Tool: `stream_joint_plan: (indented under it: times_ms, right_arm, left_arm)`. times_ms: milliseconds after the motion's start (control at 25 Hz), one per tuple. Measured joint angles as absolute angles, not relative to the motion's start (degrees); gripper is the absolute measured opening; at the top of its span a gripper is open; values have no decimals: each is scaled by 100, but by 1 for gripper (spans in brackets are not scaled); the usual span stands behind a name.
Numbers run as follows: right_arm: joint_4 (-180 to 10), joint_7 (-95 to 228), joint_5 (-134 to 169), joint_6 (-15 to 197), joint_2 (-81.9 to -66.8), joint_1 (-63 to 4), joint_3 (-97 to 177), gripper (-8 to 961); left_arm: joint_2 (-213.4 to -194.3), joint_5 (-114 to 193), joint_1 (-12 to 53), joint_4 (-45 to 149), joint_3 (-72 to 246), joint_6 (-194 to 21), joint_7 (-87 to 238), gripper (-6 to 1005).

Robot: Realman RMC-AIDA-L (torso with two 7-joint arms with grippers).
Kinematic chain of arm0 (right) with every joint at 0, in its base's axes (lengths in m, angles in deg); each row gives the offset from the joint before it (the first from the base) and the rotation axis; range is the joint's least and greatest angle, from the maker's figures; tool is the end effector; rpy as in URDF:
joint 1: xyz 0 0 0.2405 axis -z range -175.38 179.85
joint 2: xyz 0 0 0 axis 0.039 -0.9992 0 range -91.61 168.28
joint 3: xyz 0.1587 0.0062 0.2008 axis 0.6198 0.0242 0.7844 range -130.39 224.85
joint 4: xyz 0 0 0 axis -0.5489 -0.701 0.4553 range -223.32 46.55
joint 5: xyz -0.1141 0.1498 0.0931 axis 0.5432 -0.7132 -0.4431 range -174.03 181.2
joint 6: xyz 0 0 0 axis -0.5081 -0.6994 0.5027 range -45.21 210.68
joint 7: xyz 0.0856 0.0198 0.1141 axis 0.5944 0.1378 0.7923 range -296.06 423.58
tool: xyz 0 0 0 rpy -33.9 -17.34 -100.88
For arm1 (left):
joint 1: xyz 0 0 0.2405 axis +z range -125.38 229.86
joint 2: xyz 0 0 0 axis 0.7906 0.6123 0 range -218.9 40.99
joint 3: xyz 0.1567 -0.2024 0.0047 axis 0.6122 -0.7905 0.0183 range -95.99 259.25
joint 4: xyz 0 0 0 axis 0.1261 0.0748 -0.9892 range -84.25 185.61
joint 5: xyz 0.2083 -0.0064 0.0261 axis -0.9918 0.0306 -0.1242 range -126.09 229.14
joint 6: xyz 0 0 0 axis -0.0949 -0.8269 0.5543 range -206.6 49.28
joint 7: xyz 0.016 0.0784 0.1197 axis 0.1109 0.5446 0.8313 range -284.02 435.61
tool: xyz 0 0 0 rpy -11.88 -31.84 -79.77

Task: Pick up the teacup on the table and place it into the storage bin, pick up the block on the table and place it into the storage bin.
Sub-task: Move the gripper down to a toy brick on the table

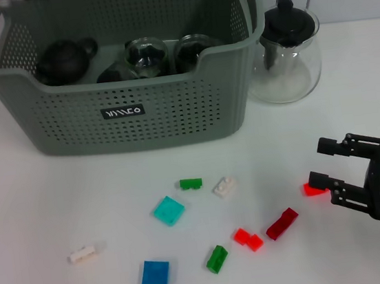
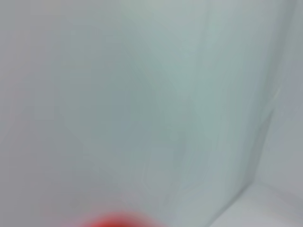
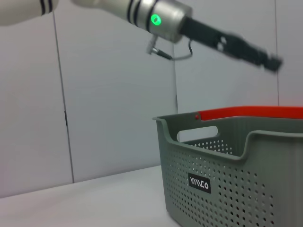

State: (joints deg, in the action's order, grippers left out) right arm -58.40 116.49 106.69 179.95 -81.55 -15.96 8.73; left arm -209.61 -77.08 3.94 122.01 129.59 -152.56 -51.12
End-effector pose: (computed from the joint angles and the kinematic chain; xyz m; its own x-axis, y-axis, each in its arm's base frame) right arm 0.2981 0.2571 -0.0070 0.7443 -0.0959 -0.6609 -0.3591 -0.8919 -0.2749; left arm -0.0894 0.4426 0.0789 0.8219 0.3194 0.4716 0.5287 -0.7358 -0.4231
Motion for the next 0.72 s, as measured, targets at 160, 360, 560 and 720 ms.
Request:
stream_joint_plan:
  times_ms: [160, 360, 560, 720]
  right_arm:
    - [-5860, 11649, 10665, 17995, -8153, -1596, 873, 595]
    - [-5868, 11649, 10661, 17995, -8145, -1596, 884, 595]
    - [-5868, 11650, 10659, 17993, -8146, -1596, 906, 595]
    - [-5868, 11653, 10659, 17993, -8152, -1600, 915, 595]
  left_arm:
    - [-20935, -5044, 982, 11798, 11948, -16533, -3643, 434]
    - [-20899, -3855, 1492, 11111, 11172, -18210, -2770, 430]
    - [-21094, -4763, 2319, 11192, 10961, -18987, -1750, 423]
    - [-21337, -6184, 3057, 11484, 10935, -19031, -756, 424]
